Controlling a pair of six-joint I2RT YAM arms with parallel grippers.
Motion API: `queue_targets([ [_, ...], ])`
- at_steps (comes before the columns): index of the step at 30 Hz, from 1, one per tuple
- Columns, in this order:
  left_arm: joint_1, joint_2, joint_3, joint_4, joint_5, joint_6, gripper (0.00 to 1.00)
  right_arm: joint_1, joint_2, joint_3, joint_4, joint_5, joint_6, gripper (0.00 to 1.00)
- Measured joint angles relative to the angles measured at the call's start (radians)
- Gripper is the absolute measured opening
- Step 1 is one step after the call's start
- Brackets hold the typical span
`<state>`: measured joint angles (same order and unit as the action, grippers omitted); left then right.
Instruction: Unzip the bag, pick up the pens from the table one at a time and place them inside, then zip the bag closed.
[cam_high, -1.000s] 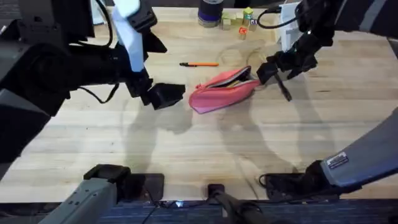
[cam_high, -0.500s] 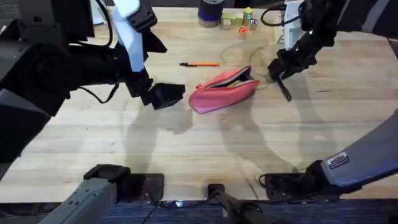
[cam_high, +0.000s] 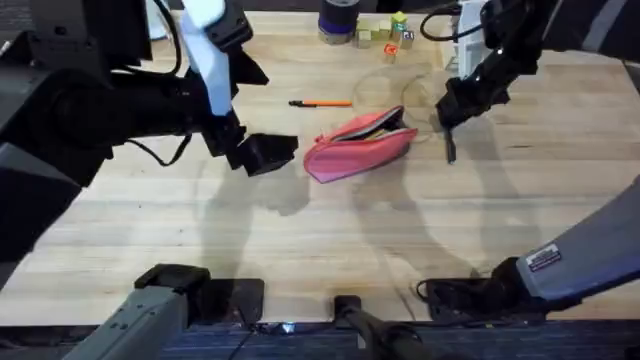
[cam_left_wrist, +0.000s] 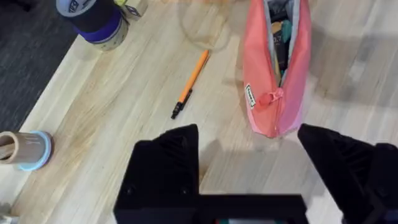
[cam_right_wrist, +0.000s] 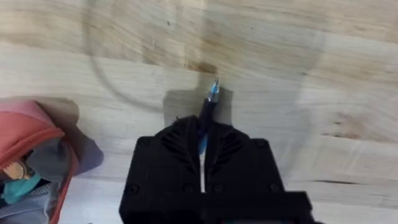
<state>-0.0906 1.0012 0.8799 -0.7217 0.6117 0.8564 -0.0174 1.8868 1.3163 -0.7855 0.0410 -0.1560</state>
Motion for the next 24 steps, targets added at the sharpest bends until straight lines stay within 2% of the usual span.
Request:
queue_targets([
  [7,0.0,0.0,0.0,0.0,0.0,0.0,0.993,0.003,-0.011,0.019,0.005,-0.018,-0.035,0.029],
  [14,0.0,0.0,0.0,0.0,0.0,0.0,0.994,0.019,-0.152,0.063,0.007,-0.031,-0.136,0.031],
  [18,0.0,0.0,0.0,0.0,0.0,0.0,0.994,0.047,-0.206,0.069,0.007,-0.031,-0.203,0.031],
  [24,0.0,0.0,0.0,0.0,0.0,0.0,0.993,0.111,-0.225,0.069,0.004,-0.031,-0.331,0.031],
])
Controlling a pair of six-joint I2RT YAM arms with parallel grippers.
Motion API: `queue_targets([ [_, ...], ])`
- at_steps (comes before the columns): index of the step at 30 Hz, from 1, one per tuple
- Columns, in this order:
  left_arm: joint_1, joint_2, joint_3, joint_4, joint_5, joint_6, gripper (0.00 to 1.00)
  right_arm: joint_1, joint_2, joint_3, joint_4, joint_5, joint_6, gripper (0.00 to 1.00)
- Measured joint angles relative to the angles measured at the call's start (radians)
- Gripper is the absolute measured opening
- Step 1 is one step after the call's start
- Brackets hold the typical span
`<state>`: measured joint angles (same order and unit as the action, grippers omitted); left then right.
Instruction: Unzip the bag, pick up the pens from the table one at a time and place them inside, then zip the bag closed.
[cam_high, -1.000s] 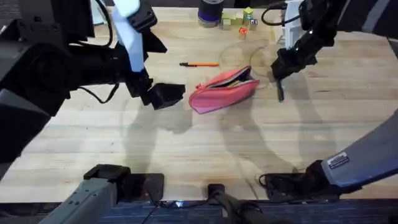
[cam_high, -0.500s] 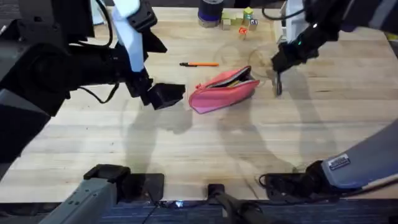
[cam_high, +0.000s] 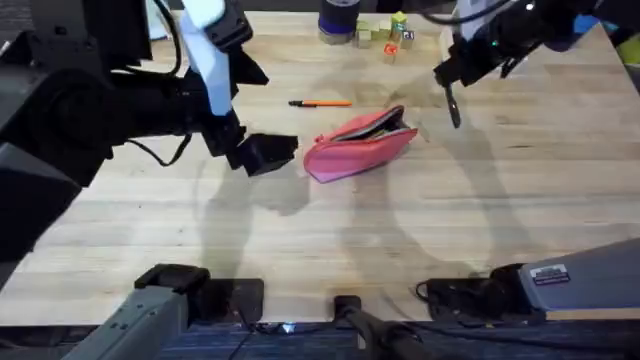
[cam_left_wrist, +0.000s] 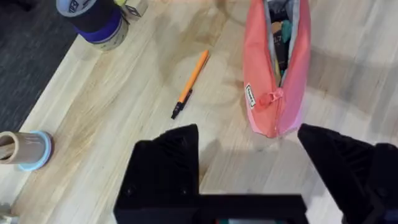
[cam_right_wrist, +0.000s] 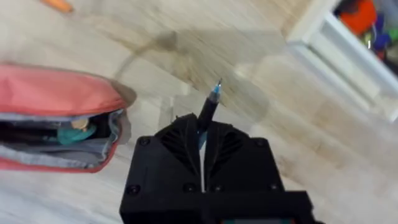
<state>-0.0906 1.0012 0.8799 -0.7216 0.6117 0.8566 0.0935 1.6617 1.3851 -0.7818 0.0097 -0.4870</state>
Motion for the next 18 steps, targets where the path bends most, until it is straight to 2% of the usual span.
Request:
queue_targets([
  [8,0.0,0.0,0.0,0.0,0.0,0.0,0.994,0.111,-0.013,0.0,-0.021,0.001,-0.26,0.031],
  [18,0.0,0.0,0.0,0.0,0.0,0.0,0.994,0.309,-0.013,0.0,-0.177,0.001,-0.707,0.031],
])
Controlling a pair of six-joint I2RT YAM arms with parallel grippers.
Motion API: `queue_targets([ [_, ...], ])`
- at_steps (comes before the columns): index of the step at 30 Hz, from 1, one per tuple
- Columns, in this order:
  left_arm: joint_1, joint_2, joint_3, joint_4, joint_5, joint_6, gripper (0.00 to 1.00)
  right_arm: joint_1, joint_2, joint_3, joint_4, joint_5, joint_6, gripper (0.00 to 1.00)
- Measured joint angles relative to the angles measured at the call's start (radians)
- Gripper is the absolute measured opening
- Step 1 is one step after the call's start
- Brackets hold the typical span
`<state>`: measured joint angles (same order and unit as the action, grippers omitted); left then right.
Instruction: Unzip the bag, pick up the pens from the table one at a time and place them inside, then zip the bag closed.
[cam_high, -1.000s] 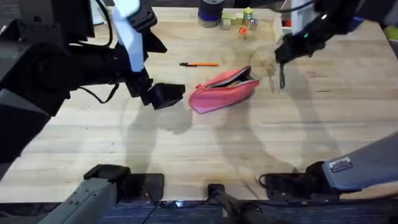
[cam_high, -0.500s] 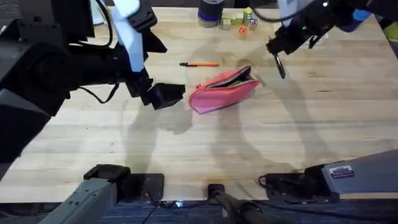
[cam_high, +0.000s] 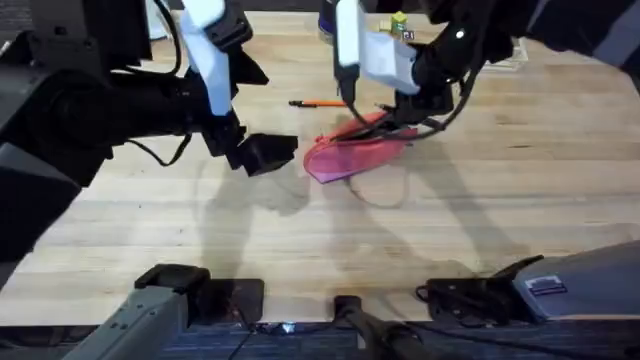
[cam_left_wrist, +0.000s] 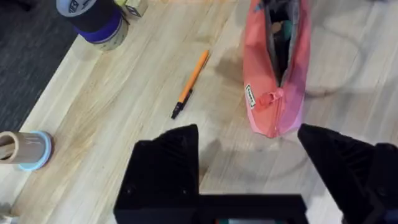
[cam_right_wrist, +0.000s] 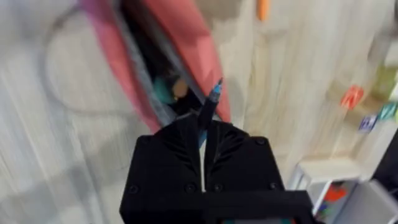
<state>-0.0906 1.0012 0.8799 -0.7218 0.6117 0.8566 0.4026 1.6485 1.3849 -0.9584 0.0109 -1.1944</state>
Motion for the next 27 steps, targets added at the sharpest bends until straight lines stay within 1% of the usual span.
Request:
queue_targets([
  [7,0.0,0.0,0.0,0.0,0.0,0.0,0.994,0.045,0.0,0.0,-0.029,0.001,-0.169,0.031],
  [17,0.0,0.0,0.0,0.0,0.0,0.0,0.994,0.062,0.0,0.0,-0.032,0.0,-0.364,0.031],
  [27,0.0,0.0,0.0,0.0,0.0,0.0,0.994,0.092,0.014,0.0,-0.03,-0.023,-0.429,0.031],
])
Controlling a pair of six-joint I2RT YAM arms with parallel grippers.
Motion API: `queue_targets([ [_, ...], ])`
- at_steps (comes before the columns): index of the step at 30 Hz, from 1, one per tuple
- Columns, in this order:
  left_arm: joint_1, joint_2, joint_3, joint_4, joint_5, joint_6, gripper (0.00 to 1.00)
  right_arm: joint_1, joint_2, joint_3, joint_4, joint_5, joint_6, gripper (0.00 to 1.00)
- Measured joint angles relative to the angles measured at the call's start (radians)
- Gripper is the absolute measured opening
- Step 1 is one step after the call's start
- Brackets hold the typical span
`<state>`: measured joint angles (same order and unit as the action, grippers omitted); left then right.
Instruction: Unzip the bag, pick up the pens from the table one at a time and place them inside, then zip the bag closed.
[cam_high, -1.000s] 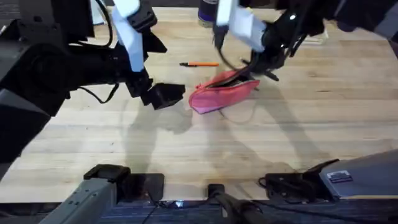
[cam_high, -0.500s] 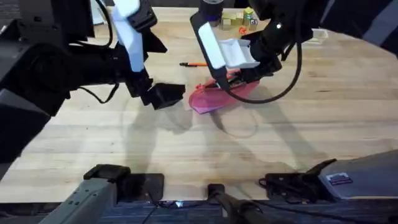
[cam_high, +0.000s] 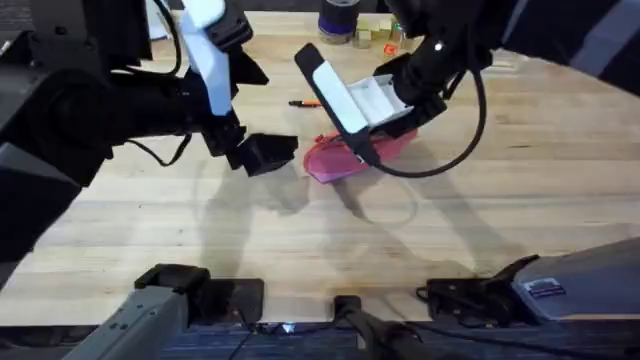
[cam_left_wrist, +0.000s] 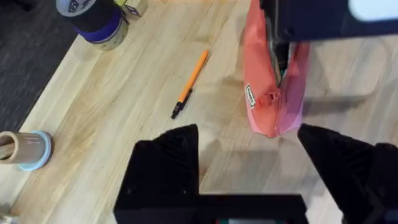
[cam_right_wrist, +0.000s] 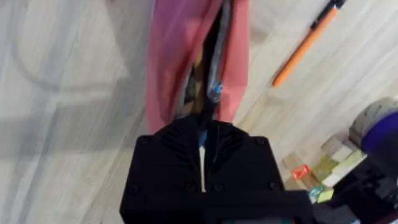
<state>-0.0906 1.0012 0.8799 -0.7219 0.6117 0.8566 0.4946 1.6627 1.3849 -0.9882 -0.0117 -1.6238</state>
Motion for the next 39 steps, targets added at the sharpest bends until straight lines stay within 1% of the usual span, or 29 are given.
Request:
queue_targets([
  [5,0.0,0.0,0.0,0.0,0.0,0.0,0.994,0.02,0.027,0.0,0.002,-0.02,-0.002,0.031],
  [11,0.0,0.0,0.0,0.0,0.0,0.0,0.993,0.032,0.06,-0.001,0.006,-0.072,-0.005,0.031],
  [22,0.0,0.0,0.0,0.0,0.0,0.0,0.993,0.038,0.067,-0.003,0.062,-0.175,0.014,0.031],
  [29,0.0,0.0,0.0,0.0,0.0,0.0,0.994,0.046,0.125,-0.003,0.063,-0.196,0.027,0.031],
  [36,0.0,0.0,0.0,0.0,0.0,0.0,0.994,0.046,0.128,-0.003,0.069,-0.199,0.035,0.032],
  [37,0.0,0.0,0.0,0.0,0.0,0.0,0.994,0.046,0.128,-0.003,0.069,-0.199,0.039,0.064],
  [38,0.0,0.0,0.0,0.0,0.0,0.0,0.994,0.046,0.129,-0.003,0.069,-0.199,0.044,0.131],
  [39,0.0,0.0,0.0,0.0,0.0,0.0,0.994,0.046,0.128,-0.003,0.07,-0.199,0.047,0.247],
])
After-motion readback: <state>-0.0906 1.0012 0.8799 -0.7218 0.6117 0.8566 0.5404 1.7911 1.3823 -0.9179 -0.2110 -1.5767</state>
